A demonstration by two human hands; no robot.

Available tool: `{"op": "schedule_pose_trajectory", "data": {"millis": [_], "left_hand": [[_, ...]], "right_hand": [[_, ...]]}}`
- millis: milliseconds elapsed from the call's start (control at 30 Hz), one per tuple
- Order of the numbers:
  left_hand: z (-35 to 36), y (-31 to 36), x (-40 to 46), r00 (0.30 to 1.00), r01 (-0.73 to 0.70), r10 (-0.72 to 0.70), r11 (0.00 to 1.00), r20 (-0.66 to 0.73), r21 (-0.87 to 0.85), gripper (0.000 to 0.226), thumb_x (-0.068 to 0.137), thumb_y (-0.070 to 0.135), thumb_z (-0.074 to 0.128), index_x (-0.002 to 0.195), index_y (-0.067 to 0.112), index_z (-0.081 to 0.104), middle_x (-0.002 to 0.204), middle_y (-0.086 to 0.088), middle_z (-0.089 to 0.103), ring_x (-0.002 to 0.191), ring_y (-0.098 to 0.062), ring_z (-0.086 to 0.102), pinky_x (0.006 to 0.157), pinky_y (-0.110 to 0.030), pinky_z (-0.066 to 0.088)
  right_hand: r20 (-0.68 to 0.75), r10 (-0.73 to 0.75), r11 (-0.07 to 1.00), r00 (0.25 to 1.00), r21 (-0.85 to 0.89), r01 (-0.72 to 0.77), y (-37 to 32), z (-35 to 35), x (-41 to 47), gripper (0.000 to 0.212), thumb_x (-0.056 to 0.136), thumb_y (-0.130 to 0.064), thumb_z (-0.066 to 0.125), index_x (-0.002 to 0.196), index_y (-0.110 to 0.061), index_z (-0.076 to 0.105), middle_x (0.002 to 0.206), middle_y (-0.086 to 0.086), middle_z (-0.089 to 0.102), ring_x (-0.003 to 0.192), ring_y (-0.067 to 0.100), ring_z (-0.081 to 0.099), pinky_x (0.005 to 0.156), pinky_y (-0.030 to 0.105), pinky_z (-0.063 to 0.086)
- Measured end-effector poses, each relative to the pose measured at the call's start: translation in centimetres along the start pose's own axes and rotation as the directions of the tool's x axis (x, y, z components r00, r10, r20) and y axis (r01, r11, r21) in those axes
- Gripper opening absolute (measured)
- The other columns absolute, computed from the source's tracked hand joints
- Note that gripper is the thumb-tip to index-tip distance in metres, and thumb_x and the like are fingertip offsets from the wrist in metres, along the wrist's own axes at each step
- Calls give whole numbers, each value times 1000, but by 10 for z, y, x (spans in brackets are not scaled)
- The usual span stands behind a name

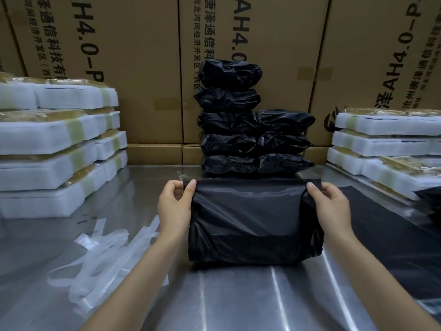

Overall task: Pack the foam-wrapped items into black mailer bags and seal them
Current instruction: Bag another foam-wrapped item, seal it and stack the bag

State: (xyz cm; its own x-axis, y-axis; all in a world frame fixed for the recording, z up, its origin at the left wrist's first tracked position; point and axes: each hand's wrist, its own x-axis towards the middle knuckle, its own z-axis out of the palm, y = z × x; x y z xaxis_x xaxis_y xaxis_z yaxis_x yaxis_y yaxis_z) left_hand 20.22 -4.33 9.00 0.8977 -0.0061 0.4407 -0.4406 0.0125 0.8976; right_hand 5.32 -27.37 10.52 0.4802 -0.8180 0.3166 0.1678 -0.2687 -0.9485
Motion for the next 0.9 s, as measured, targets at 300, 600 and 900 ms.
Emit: {"op": "schedule_pose_trajectory", "data": {"millis": [300,600,900], "left_hand": [[24,-20,14,995,103,-100,969,-25,222,29,92,38,56,87,10,56,79,2,56,74,-14,51,62,-22,37],[39,-44,2,969,168,-227,888,92,428,25,92,32,58,80,13,48,76,-3,58,79,-27,55,65,-32,35],[46,-37,-17,965,-51,-118,791,234,609,23,97,27,49,83,11,42,83,-8,58,80,-31,53,66,-37,40]], "right_hand": [[28,151,971,988,-194,-143,20,8,17,31,94,-29,58,92,1,62,89,17,65,90,36,62,73,40,48],[83,187,861,979,-494,-122,51,16,29,37,95,-27,55,64,-14,39,62,2,46,58,18,43,52,32,29],[218,272,766,937,-639,-74,53,25,36,44,96,-21,55,61,-13,29,57,3,34,52,16,32,50,31,24]]}}
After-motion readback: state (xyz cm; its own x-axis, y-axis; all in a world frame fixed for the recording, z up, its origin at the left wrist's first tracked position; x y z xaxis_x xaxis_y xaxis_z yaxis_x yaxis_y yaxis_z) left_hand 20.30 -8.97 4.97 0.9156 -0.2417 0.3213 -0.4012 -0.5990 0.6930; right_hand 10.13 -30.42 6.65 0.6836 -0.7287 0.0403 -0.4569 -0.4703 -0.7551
